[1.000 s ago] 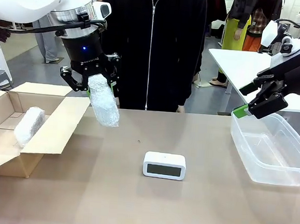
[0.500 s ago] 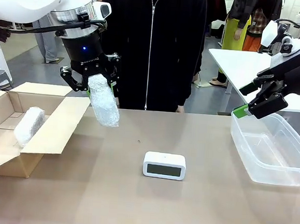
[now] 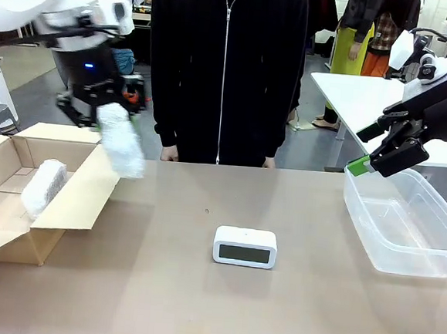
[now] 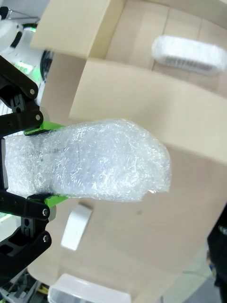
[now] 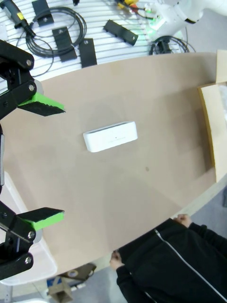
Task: Separate and place wrapped and unwrapped clocks.
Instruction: If the picked Digital clock is wrapped, place it in the Package Box ; if not, place it in the Organizing box, then pick up the Digital clock indicated by the person.
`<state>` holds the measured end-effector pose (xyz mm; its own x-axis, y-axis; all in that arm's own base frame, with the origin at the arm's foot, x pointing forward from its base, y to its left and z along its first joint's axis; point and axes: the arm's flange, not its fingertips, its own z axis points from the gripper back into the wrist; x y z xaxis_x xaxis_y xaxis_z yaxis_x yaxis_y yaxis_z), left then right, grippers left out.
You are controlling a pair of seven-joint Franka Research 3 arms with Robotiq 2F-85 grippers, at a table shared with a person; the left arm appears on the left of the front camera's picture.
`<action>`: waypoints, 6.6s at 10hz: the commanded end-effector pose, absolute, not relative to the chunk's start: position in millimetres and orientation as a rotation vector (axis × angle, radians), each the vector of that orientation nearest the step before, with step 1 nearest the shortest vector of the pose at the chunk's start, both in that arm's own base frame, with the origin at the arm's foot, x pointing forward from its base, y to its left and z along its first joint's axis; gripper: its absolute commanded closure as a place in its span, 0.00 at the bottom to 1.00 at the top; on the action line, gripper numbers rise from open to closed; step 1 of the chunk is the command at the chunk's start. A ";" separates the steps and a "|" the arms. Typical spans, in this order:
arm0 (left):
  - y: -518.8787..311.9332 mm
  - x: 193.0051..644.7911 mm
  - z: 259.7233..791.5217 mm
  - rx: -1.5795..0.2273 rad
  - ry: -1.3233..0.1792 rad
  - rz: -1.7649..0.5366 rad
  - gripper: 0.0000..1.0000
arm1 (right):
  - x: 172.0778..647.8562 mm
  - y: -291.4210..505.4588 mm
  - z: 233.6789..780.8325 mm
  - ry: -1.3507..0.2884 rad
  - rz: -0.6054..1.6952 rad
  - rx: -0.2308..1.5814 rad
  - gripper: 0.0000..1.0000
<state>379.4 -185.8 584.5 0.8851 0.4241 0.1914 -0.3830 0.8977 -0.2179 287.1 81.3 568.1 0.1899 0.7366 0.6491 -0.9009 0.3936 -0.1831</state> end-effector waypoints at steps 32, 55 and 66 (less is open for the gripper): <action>99.1 435.0 514.0 -0.096 -0.364 0.062 0.00 | 287.9 82.8 566.9 -0.741 1.163 0.295 0.00; 67.3 370.0 586.6 -0.167 -0.356 -0.026 0.00 | 287.9 82.8 566.9 -0.741 1.163 0.295 0.00; -6.7 301.8 590.0 -0.324 -0.418 -0.609 0.00 | 287.9 82.8 566.9 -0.741 1.163 0.295 0.00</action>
<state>317.9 -5.4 599.2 0.7942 -0.4085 0.4498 0.5091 0.8515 -0.1256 287.1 81.4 568.0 0.1900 0.7369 0.6487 -0.9011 0.3932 -0.1827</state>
